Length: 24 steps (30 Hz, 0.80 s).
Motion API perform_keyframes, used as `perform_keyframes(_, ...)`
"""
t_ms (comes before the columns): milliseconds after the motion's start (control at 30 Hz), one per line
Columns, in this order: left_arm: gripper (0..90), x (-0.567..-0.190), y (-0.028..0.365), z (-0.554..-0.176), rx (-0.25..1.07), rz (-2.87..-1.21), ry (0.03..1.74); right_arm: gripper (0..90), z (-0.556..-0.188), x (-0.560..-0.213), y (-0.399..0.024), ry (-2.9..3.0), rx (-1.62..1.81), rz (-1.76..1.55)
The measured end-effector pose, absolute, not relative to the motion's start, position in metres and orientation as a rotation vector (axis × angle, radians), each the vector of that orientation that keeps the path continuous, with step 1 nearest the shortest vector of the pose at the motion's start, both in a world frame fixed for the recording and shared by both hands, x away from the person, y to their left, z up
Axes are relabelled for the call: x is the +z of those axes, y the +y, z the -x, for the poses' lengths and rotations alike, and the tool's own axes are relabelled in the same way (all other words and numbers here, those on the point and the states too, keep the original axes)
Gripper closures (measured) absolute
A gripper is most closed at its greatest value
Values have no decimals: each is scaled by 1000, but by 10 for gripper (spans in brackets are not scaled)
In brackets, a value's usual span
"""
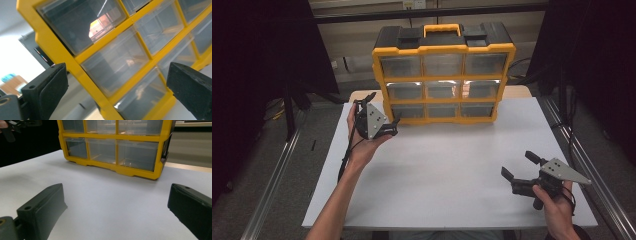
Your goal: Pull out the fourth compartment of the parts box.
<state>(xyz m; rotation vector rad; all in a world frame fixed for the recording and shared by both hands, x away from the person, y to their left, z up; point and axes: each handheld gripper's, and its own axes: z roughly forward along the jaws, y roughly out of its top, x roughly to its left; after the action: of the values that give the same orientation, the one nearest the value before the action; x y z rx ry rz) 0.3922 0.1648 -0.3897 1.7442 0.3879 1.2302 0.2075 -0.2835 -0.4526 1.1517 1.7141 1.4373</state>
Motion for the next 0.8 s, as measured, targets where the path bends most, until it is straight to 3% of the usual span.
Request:
perform_keyframes(467,51,-385,142,-397,1502,-1847,132,13,-206,-452,-284,1703,1441,-1148)
perform_keyframes(733,68,-392,143,-405,1588,-1925,85,13,-206,-452,-284,1704,1442,-1147)
perform_keyframes(800,73,-392,143,-407,1663,-1933,40,13,-206,-452,-285,1704,1444,-1146)
